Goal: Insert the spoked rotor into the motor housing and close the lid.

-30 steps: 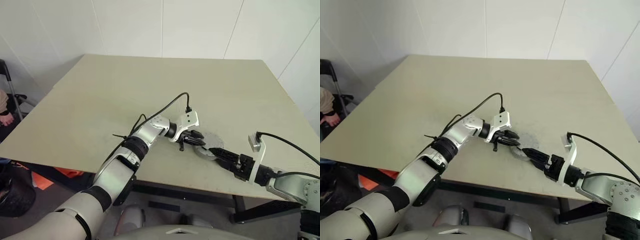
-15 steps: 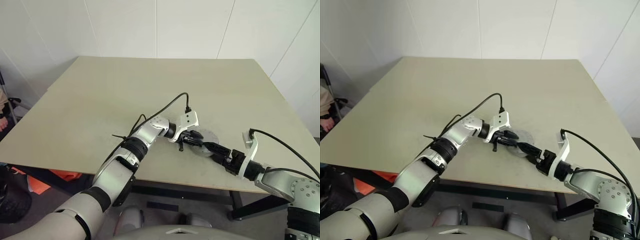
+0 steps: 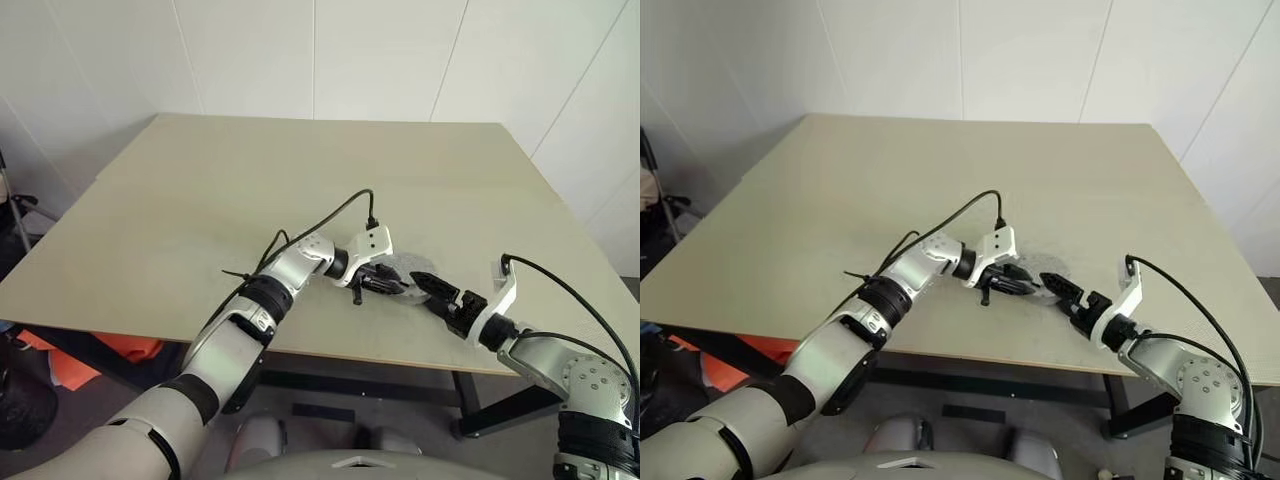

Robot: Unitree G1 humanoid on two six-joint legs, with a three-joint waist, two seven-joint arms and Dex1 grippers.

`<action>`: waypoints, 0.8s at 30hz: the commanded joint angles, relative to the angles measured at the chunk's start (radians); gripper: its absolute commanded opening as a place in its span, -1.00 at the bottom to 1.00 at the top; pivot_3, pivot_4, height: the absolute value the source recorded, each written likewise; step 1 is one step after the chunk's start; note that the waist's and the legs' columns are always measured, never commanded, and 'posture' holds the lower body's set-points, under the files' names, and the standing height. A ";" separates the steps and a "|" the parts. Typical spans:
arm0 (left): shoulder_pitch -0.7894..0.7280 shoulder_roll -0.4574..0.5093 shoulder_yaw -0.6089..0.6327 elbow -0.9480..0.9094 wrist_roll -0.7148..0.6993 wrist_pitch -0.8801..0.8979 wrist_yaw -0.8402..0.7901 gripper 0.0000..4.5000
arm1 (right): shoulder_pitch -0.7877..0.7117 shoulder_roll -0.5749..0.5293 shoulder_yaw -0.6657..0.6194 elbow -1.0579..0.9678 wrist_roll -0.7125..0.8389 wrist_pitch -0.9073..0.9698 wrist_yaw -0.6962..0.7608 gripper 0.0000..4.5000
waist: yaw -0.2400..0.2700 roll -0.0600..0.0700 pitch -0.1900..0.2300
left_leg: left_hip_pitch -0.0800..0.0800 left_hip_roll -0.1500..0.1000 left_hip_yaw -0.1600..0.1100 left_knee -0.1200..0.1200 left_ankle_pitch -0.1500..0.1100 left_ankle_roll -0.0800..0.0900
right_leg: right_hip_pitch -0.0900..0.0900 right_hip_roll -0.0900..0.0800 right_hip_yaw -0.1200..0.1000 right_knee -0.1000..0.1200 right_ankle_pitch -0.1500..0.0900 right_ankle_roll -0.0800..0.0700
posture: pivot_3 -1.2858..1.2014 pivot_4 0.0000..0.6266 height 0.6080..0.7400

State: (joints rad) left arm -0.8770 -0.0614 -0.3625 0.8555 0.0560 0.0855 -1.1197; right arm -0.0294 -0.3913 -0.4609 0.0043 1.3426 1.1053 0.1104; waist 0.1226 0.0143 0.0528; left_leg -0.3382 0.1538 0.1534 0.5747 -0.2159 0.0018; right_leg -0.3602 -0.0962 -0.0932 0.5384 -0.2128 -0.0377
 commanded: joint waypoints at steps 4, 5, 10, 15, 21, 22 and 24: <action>0.001 -0.004 -0.003 -0.033 -0.001 0.005 -0.006 -0.42 | 0.003 0.031 -0.019 0.027 -0.053 -0.066 -0.052 0.99 | -0.004 -0.002 0.002 | -0.002 -0.003 0.001 -0.001 0.000 0.000 | 0.000 -0.015 -0.018 -0.005 0.000 0.000 | 0.03 -1.00 1.00; 0.002 -0.004 -0.003 -0.035 -0.001 0.006 -0.006 -0.42 | 0.003 0.035 -0.018 0.027 -0.051 -0.067 -0.052 0.99 | -0.005 -0.003 0.002 | -0.002 -0.003 0.001 -0.001 0.000 0.001 | 0.001 -0.016 -0.019 -0.006 0.000 0.000 | 0.03 -1.00 1.00; 0.004 -0.008 -0.002 -0.038 -0.002 0.013 -0.005 -0.42 | -0.003 0.048 -0.013 0.033 -0.057 -0.080 -0.056 0.56 | -0.005 -0.003 0.003 | -0.003 0.000 0.000 -0.001 0.000 0.001 | 0.000 -0.017 -0.027 -0.006 0.000 0.000 | 0.03 -1.00 1.00; 0.004 -0.006 0.001 -0.042 -0.004 0.019 -0.005 -0.42 | -0.013 0.047 -0.012 0.050 -0.070 -0.090 -0.054 -0.16 | -0.006 -0.001 0.001 | -0.005 0.000 0.000 -0.005 0.000 0.001 | -0.003 -0.017 -0.028 -0.005 0.001 0.002 | 0.03 -1.00 1.00; 0.006 -0.004 0.002 -0.046 -0.007 0.022 -0.004 -0.42 | -0.031 0.047 -0.018 0.066 -0.060 -0.080 -0.054 -0.29 | -0.001 -0.001 -0.001 | -0.007 0.001 0.000 -0.009 -0.001 0.003 | -0.005 -0.017 -0.027 0.002 0.011 0.008 | 0.03 -1.00 1.00; 0.005 -0.004 0.003 -0.046 -0.009 0.023 -0.004 -0.42 | -0.036 0.049 -0.019 0.071 -0.058 -0.078 -0.058 -0.35 | -0.001 -0.001 -0.001 | -0.006 0.001 0.001 -0.009 -0.003 0.005 | -0.006 -0.017 -0.027 0.007 0.015 0.006 | 0.03 -1.00 1.00; 0.003 -0.002 0.006 -0.046 -0.013 0.025 -0.004 -0.42 | -0.042 0.052 -0.019 0.075 -0.057 -0.076 -0.063 -0.43 | 0.000 0.001 -0.003 | -0.006 0.001 0.001 -0.011 -0.003 0.004 | -0.010 -0.017 -0.026 0.016 0.016 -0.005 | 0.03 -1.00 1.00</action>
State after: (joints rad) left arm -0.8625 -0.0631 -0.3545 0.8127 0.0387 0.0996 -1.1317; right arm -0.0752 -0.3436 -0.4980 0.0522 1.3174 1.0149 0.0841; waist 0.1221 0.0155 0.0503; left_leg -0.3435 0.1558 0.1540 0.5615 -0.2183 0.0052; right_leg -0.3702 -0.1119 -0.1195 0.5552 -0.1979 -0.0457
